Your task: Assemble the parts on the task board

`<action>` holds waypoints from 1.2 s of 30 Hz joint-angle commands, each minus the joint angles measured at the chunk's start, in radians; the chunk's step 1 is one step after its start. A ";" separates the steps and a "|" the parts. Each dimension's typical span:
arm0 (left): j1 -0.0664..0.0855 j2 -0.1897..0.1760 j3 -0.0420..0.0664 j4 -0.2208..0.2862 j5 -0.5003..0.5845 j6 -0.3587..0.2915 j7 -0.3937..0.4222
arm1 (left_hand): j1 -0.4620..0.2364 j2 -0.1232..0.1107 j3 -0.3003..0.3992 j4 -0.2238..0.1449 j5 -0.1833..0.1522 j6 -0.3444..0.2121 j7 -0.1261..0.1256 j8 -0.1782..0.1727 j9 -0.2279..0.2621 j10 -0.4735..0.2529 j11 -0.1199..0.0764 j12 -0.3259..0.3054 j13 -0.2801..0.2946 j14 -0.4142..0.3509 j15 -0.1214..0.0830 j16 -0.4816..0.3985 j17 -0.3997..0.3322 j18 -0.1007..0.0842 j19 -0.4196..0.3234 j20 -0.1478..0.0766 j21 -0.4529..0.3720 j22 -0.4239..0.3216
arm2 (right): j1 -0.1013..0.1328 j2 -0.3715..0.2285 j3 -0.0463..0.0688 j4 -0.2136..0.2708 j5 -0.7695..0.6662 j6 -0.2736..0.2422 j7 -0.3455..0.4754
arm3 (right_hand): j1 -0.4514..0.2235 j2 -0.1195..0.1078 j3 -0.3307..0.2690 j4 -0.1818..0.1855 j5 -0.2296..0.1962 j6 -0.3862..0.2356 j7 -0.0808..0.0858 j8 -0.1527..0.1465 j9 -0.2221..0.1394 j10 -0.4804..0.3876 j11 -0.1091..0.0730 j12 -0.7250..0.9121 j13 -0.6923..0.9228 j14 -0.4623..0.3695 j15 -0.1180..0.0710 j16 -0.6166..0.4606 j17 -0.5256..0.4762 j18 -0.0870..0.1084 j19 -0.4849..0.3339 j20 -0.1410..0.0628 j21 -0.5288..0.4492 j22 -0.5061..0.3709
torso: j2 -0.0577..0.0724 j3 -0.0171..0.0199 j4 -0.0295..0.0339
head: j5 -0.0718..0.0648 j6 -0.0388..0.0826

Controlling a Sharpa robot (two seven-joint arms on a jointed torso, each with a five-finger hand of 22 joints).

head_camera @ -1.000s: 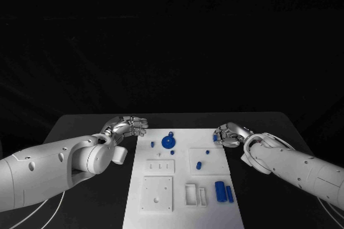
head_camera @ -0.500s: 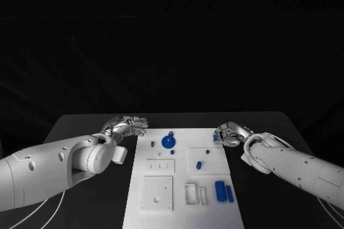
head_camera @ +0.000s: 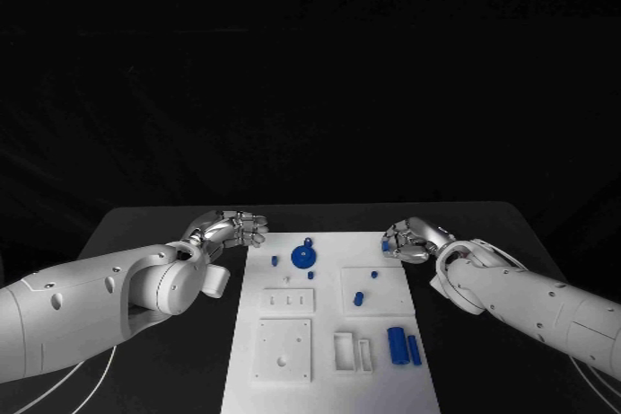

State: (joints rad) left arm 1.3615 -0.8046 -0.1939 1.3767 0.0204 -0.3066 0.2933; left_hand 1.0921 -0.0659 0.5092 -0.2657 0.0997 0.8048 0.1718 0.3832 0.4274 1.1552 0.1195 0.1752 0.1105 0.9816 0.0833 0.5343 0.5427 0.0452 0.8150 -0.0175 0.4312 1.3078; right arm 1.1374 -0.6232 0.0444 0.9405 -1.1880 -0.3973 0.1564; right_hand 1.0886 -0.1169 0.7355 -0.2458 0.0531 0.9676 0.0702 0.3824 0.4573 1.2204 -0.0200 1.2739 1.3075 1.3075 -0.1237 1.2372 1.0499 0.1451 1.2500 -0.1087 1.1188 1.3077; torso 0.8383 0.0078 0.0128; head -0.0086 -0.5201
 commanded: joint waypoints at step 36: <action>0.046 0.122 0.002 0.011 -0.366 0.032 -0.400 | -0.214 -0.119 -0.043 0.219 -0.051 0.100 -0.056 0.000 -0.035 0.173 -0.114 0.282 0.224 0.131 -0.136 0.308 0.155 0.015 0.113 -0.133 0.269 0.020 | 0.096 0.092 -0.001 0.369 -0.405 0.037 -0.434 | -0.004 -0.002 0.034 -0.026 -0.004 0.067 0.013 0.013 0.035 0.015 -0.008 0.010 0.033 0.001 -0.011 -0.010 0.002 0.117 0.009 -0.004 0.002 0.011 | -0.031 -0.0035 0.0097 | 0.020 0.002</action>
State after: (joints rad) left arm 1.4053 -0.6870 -0.1925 1.3891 -0.3028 -0.2671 -0.0667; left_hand 0.8875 -0.1827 0.4655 -0.0521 0.0531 0.9022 0.1174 0.3902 0.3937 1.3341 0.0067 0.4503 0.3335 1.1182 -0.0535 0.8403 0.6992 0.0535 0.9337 -0.1337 0.6967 1.3075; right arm 1.2334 -0.5354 0.0437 1.3047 -1.5543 -0.3771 -0.2472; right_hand 1.0889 -0.1174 0.7622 -0.2716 0.0531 0.9749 0.0628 0.3866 0.4574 1.2276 -0.0270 1.2778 1.3075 1.3079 -0.1300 1.2333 1.0517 0.1465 1.2551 -0.1130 1.1188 1.3077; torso 0.8072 0.0041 0.0217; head 0.0105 -0.5189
